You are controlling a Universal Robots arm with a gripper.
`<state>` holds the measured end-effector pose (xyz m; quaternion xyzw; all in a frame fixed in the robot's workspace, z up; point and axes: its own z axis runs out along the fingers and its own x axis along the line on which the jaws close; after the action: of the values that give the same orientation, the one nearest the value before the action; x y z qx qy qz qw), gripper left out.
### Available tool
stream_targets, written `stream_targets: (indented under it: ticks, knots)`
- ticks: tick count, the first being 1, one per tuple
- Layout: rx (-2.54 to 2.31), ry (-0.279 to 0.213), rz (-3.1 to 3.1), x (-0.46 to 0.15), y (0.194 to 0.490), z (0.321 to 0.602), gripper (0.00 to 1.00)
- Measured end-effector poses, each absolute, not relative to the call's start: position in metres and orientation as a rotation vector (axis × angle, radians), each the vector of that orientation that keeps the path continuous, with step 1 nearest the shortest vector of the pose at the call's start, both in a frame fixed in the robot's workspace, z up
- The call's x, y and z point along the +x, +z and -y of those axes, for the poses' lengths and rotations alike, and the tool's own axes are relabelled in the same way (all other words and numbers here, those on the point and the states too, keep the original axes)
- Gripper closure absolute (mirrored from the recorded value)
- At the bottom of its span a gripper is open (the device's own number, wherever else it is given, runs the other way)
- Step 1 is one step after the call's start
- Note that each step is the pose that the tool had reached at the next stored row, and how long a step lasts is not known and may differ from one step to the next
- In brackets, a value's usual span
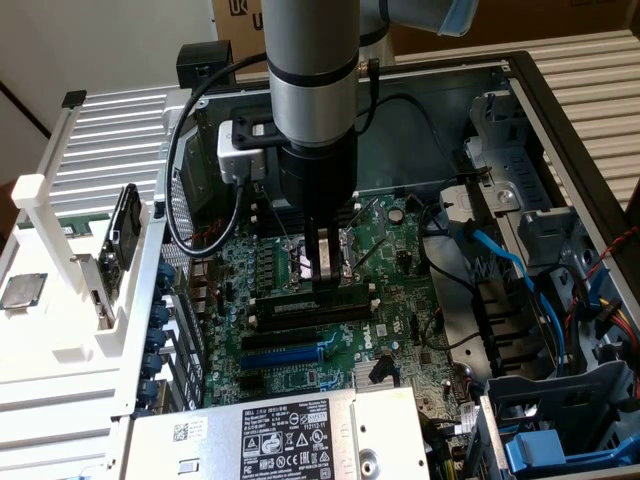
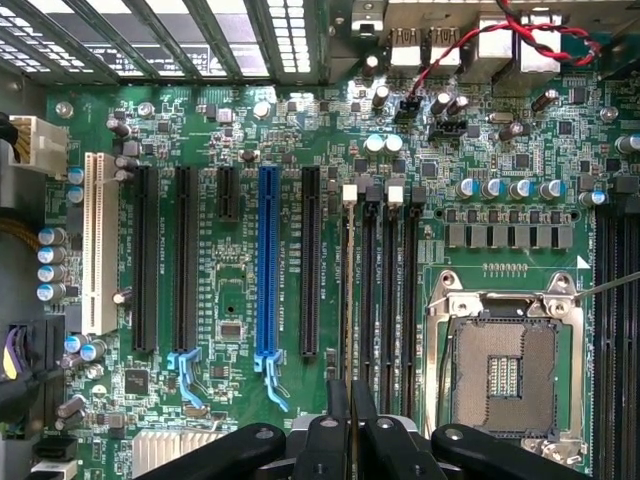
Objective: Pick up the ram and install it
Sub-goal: 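Insert the ram into the slot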
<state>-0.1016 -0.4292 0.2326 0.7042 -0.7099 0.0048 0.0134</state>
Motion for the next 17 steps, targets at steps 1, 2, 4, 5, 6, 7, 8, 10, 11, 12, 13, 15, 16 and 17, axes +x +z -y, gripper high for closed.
stream_targets:
  ticks: [1, 2, 4, 5, 6, 7, 8, 10, 11, 12, 13, 15, 16, 17]
  knots:
    - [2.193, 0.015, 2.211, -0.1017, 0.2326, 0.4292, 0.87]
    - [2.193, 0.015, 2.211, -0.1017, 0.2325, 0.4292, 0.87]
    - [2.194, 0.015, 2.211, -0.1017, 0.2322, 0.4292, 0.87]
    - [2.194, 0.015, 2.211, -0.1017, 0.2320, 0.4292, 0.87]
    - [2.194, 0.015, 2.211, -0.1017, 0.2318, 0.4292, 0.87]
    - [2.194, 0.015, 2.211, -0.1017, 0.2317, 0.4292, 0.87]
    - [2.193, 0.015, 2.211, -0.1017, 0.2317, 0.4292, 0.87]
    - [2.194, 0.015, 2.211, -0.1017, 0.2312, 0.4292, 0.87]
    - [2.194, 0.015, 2.211, -0.1017, 0.2310, 0.4292, 0.87]
    - [2.194, 0.015, 2.211, -0.1016, 0.2307, 0.4292, 0.87]
    - [2.194, 0.015, 2.211, -0.1017, 0.2304, 0.4292, 0.87]
    - [2.194, 0.015, 2.211, -0.1017, 0.2299, 0.4292, 0.87]
    - [2.194, 0.015, 2.211, -0.1017, 0.2297, 0.4292, 0.87]
    - [2.193, 0.015, 2.211, -0.1017, 0.2294, 0.4292, 0.87]
